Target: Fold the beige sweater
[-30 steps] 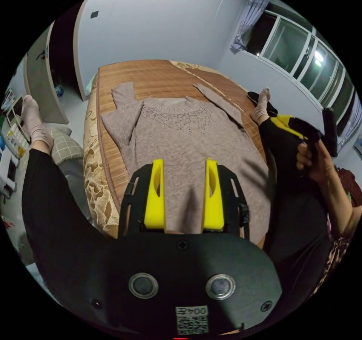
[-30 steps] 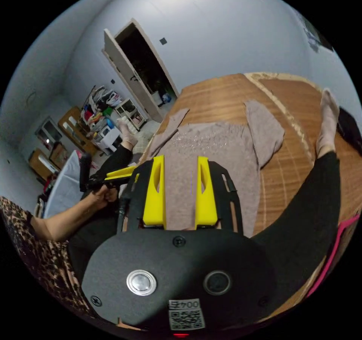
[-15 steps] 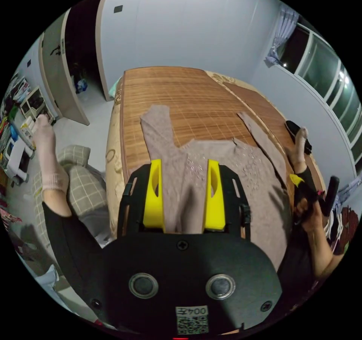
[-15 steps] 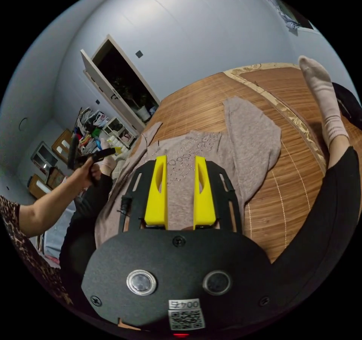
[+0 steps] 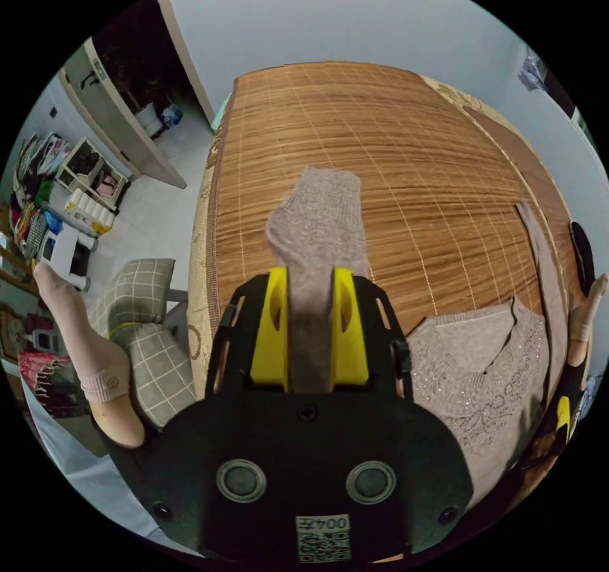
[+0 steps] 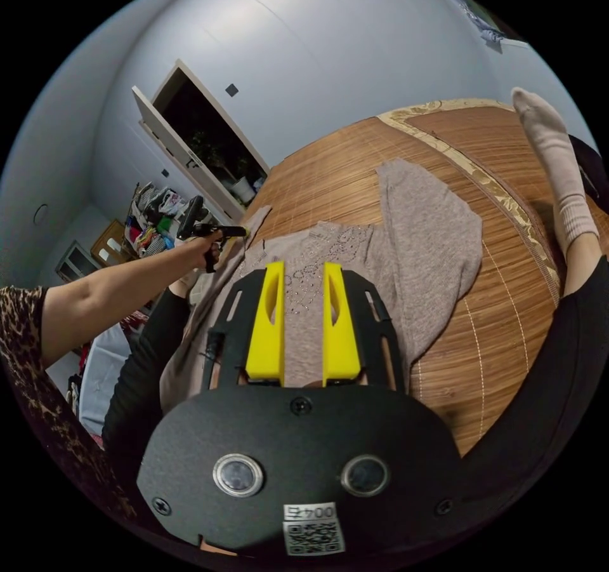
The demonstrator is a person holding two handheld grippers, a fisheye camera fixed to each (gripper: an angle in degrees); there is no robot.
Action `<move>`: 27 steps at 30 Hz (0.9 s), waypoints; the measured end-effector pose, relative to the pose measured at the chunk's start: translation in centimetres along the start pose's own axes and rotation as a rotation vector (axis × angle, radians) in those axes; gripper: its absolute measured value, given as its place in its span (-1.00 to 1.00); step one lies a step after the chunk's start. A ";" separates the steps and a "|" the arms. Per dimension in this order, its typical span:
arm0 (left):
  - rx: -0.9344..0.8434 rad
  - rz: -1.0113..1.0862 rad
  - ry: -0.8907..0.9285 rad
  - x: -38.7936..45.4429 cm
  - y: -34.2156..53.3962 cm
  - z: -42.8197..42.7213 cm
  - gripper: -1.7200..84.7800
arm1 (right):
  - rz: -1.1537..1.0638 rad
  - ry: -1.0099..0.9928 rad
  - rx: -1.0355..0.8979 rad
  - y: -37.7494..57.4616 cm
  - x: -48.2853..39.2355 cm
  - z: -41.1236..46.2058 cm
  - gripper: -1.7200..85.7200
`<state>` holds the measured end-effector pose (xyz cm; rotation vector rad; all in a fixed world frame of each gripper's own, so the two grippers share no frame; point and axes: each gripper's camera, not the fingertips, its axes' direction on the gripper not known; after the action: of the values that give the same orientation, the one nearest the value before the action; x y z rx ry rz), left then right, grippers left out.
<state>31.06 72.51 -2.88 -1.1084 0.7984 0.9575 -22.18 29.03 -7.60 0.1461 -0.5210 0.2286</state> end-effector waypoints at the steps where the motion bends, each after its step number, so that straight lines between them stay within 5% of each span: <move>1: -0.004 -0.008 0.007 -0.6 -0.2 -0.1 -0.83 | 0.007 -0.002 -0.002 -0.2 0.0 0.0 -0.75; 10: 0.283 0.030 0.285 -10.6 2.8 -10.0 -0.91 | -0.011 0.033 0.014 -1.7 -0.7 -0.6 -0.79; 20: 0.589 -0.069 0.293 -30.9 13.8 -20.4 -0.90 | 0.002 0.047 0.004 -3.2 -0.9 -0.7 -0.84; 27: 0.487 -0.311 0.278 -44.8 21.1 -15.2 -0.84 | -0.001 0.038 -0.051 -4.2 -1.2 0.5 -0.85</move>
<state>-6.55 51.18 25.62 -0.9077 0.9856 0.3220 -22.34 24.65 -8.07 0.0923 -0.4884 0.2163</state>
